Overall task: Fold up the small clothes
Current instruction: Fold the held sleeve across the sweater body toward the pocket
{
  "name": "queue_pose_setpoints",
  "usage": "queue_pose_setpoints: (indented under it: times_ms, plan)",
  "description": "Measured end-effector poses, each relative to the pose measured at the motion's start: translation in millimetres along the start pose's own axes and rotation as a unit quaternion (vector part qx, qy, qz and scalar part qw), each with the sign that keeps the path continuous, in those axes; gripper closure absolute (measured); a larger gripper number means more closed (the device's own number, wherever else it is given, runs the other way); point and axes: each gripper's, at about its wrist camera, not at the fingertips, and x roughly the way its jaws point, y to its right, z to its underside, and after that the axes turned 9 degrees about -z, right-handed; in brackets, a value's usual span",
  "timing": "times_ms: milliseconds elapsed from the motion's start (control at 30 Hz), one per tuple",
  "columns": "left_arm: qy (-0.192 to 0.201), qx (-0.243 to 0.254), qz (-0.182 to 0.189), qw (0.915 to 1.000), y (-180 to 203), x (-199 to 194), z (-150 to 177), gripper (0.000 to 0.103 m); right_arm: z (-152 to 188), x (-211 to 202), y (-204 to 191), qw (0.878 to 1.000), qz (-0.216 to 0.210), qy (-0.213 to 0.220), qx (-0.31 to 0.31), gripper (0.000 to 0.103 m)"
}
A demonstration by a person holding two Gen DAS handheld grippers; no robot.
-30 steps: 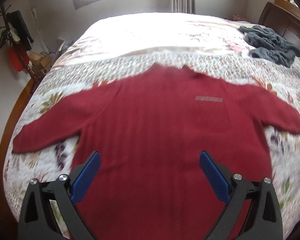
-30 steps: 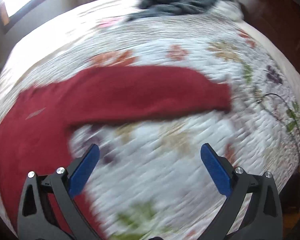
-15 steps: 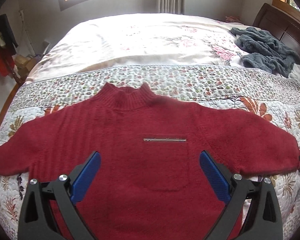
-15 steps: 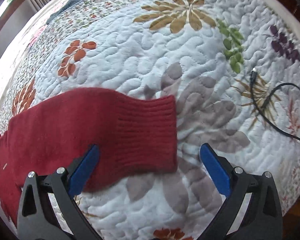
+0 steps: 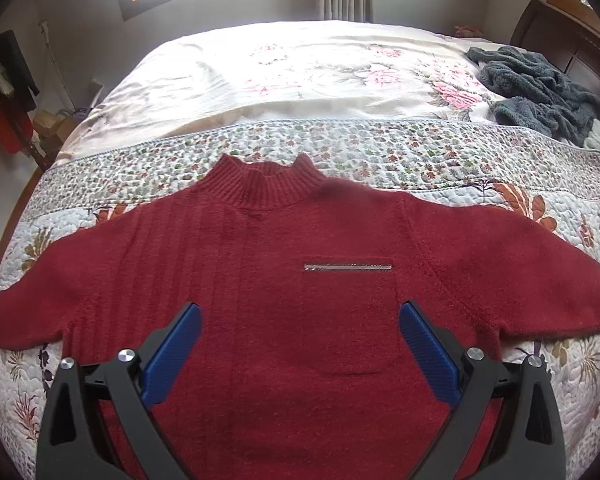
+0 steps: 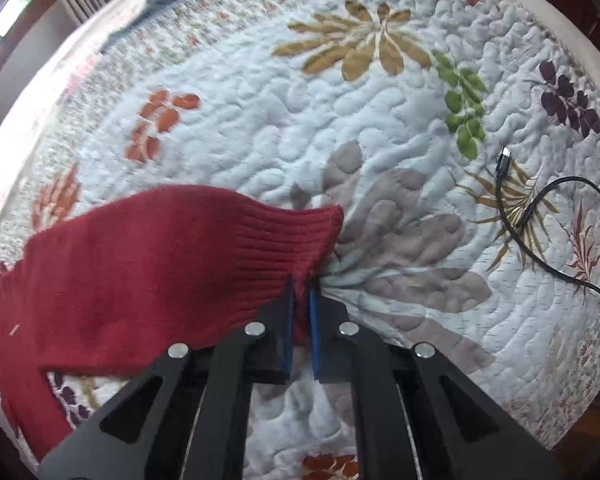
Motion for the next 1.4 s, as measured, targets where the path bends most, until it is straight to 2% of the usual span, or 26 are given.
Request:
queue_pose_setpoints:
  times_ms: [100, 233, 467, 733, 1000, 1233, 1400]
  plan:
    - [-0.001, -0.004, 0.000, 1.0000, -12, -3, 3, 0.004, 3, -20, -9, 0.999, -0.026, 0.020, -0.001, 0.098]
    - [-0.006, -0.016, 0.000, 0.9999, -35, -4, 8, 0.004, 10, -47, -47, 0.997, -0.047, 0.039, -0.041, 0.098]
    - [-0.027, -0.040, -0.003, 0.9988, -72, 1, 17, 0.004, 31, -65, -156, 0.985, -0.102, 0.047, -0.128, 0.098]
    - [-0.025, -0.037, -0.011, 0.9989, -102, 1, 25, 0.004, 73, -46, -293, 0.961, -0.165, 0.013, -0.223, 0.098]
    - [-0.033, -0.054, -0.004, 0.9980, -125, 7, 34, 0.004, 120, -15, -394, 0.936, -0.216, -0.038, -0.275, 0.098]
    - [-0.044, -0.052, 0.004, 0.9977, -131, 12, 41, 0.004, 145, 32, -428, 0.934, -0.205, -0.084, -0.280, 0.098]
    - [-0.056, -0.044, 0.031, 0.9970, -120, 15, 42, 0.004, 149, 37, -422, 0.931, -0.227, -0.100, -0.268, 0.088]
